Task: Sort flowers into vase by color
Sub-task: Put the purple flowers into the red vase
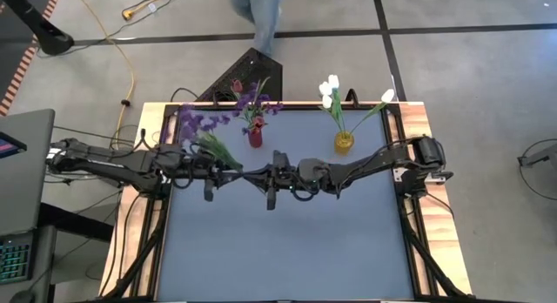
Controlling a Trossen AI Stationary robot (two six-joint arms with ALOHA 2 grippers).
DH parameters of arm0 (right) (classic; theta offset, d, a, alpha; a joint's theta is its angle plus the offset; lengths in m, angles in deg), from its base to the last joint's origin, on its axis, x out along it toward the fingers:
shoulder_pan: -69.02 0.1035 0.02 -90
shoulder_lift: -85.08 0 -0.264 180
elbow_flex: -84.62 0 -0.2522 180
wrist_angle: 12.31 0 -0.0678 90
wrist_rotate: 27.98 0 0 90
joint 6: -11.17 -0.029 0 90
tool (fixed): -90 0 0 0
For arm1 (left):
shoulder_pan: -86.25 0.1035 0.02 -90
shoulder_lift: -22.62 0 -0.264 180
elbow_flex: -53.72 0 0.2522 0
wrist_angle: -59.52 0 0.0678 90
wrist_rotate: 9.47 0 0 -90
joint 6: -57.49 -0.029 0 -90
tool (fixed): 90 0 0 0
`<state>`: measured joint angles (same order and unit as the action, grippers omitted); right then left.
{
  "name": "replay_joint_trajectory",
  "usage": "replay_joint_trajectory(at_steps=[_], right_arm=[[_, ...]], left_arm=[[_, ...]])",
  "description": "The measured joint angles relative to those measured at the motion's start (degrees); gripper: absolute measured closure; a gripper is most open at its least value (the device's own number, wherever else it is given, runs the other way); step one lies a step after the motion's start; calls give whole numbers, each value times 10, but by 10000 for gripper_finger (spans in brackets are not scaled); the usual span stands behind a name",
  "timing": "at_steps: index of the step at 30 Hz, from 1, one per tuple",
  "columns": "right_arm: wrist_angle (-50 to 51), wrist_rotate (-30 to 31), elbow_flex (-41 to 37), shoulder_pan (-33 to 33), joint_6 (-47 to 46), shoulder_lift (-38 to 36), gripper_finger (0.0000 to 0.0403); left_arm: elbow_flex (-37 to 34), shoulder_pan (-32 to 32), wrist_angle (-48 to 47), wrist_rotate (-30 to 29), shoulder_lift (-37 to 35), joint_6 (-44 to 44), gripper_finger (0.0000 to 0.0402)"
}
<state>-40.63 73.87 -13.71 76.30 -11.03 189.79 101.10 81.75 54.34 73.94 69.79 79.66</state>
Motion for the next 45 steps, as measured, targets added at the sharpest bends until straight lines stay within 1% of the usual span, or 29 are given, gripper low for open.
replay_joint_trajectory(at_steps=[5, 6, 13, 15, 20, 25, 31, 33, 41, 45], right_arm=[[-3, 0, 12, -4, 1, 4, 371], [-3, 0, 12, -6, 2, 4, 371], [0, -1, 12, -11, 2, 5, 371], [1, -1, 11, -11, 2, 5, 371], [-4, -1, 11, -14, 2, 5, 371], [-6, -2, 11, -14, 2, 5, 371], [-6, -2, 11, -14, 2, 5, 367], [-6, -2, 11, -13, 2, 5, 350], [-7, -2, 11, -14, 1, 5, 269], [7, -4, 11, -14, -2, 0, 220]], left_arm=[[1, 0, 41, 42, 7, -15, 260], [1, 0, 34, 45, 7, -19, 260], [0, 0, 41, 22, -12, -20, 260], [0, 0, 56, 10, -19, -25, 260], [0, 0, 49, -19, -38, -30, 266], [0, 0, 42, -23, -40, -30, 305], [0, 0, 44, -33, -39, -30, 375], [0, 0, 44, -32, -40, -29, 393], [0, 0, 41, -32, -40, -29, 399], [0, 0, 30, -33, -41, -32, 399]])
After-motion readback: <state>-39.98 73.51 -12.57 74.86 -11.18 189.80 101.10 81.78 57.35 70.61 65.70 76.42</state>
